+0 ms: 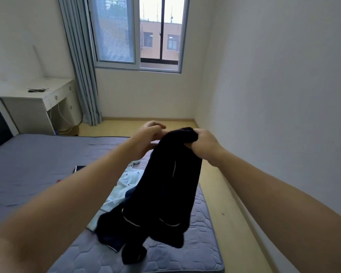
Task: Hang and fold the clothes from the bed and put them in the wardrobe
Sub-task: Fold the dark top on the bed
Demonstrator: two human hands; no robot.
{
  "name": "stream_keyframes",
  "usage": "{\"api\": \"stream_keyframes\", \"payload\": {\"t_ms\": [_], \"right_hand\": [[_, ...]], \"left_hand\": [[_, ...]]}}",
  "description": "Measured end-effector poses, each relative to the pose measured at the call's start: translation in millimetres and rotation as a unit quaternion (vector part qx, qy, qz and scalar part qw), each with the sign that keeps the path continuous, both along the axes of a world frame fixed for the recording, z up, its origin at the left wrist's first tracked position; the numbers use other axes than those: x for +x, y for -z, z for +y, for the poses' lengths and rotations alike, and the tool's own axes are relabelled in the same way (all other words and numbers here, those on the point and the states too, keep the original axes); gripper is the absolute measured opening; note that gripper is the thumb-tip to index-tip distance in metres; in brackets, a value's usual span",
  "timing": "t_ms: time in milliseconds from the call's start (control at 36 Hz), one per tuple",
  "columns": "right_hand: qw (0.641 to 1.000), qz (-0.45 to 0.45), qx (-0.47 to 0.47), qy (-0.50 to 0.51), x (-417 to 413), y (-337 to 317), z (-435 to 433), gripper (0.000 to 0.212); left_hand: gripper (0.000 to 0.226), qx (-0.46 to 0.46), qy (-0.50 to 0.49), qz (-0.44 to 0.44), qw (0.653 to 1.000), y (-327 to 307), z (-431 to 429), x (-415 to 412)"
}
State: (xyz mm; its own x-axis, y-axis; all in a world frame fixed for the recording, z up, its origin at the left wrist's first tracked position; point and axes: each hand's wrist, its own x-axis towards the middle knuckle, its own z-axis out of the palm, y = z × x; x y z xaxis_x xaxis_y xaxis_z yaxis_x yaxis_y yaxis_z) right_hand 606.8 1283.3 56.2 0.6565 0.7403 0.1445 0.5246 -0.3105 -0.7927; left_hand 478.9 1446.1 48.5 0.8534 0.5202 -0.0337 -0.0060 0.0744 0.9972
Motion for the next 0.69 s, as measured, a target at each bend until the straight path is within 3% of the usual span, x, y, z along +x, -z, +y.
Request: {"api": "stream_keyframes", "payload": {"t_ms": [83,194,250,361,472,611,694], "right_hand": [[0.998,-0.007,0.050,-0.025,-3,-7,-1,0.020],[0.993,0.004,0.103,-0.053,-10,-17,1,0.028],[0.991,0.013,0.118,-0.063,-13,-22,0,0.031],[0.991,-0.006,0.112,-0.074,-14,-26,-4,0.032],[0.993,0.026,0.103,-0.055,-9,-24,-11,0.027],[0.996,0.036,0.085,-0.012,0,-20,-24,0.025],[0.996,0.072,0.042,0.021,12,-18,-35,0.024]], "left_hand": [[0.030,0.004,-0.033,0.084,0.996,30,11,-12],[0.058,0.170,0.030,0.199,0.965,67,9,-30],[0.058,0.199,0.046,0.226,0.953,77,3,-32],[0.034,0.146,0.047,0.186,0.971,77,-6,-30],[0.046,0.152,0.021,0.123,0.980,72,0,-24],[0.032,0.148,-0.025,0.108,0.983,60,2,-17],[0.031,0.126,-0.050,0.035,0.990,49,4,-12]]}}
